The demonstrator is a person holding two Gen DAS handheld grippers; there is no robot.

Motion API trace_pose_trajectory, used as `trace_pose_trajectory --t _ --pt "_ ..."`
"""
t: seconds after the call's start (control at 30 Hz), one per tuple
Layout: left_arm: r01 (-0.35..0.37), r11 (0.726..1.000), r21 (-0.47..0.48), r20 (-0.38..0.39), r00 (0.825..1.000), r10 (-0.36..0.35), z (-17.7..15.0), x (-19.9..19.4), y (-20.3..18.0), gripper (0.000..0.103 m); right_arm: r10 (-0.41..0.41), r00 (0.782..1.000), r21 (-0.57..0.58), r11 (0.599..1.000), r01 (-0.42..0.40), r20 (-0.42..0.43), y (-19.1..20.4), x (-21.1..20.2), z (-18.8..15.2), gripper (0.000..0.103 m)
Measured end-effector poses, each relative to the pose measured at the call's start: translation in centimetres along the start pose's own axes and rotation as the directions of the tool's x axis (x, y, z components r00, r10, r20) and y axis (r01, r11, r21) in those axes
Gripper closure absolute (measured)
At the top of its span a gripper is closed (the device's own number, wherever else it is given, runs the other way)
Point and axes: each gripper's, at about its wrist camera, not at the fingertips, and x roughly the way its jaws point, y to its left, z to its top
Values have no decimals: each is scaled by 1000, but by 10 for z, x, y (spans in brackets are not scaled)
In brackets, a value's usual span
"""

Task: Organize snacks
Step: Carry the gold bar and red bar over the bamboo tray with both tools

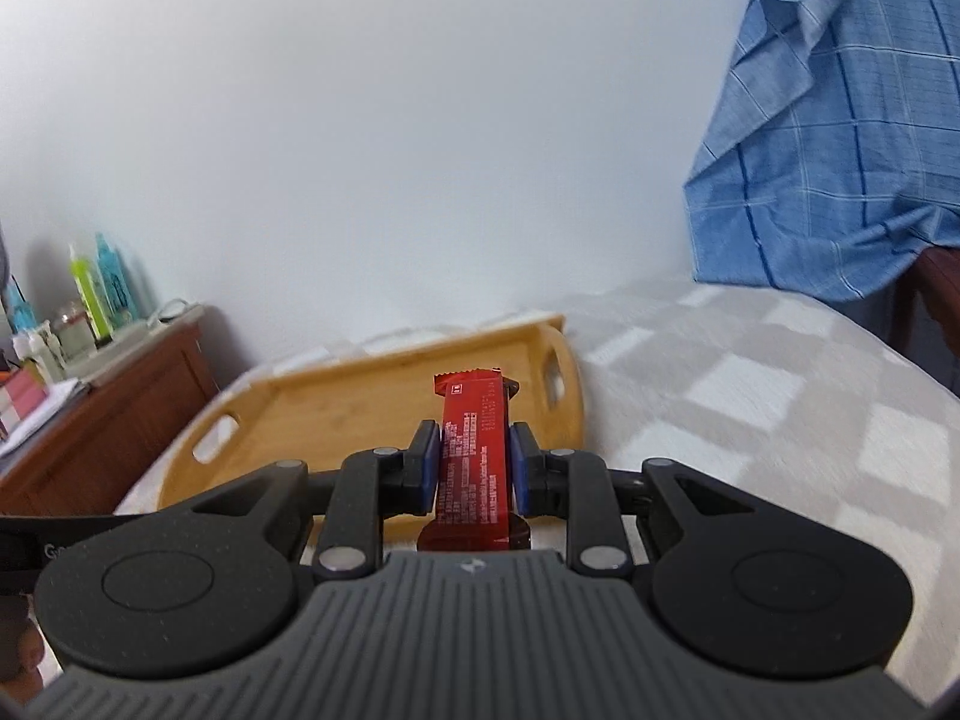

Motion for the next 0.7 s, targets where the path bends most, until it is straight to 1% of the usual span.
trace_pose_trajectory --t 0.17,0.4,0.57,0.7 --pt "15 1000 -25 -5 1000 -15 22 15 -2 73 12 1000 10 1000 -12 -6 -3 21 19 74" --pt "18 999 -37 1 1000 -18 52 38 -7 73 19 999 11 1000 -19 -40 -3 60 40 74" --pt "2 999 -49 2 1000 -2 77 60 -7 73 33 998 -8 999 -33 -45 1 82 53 74" --pt "-3 995 -98 -17 1000 2 96 84 2 73 46 997 -23 999 -47 -56 2 103 65 74"
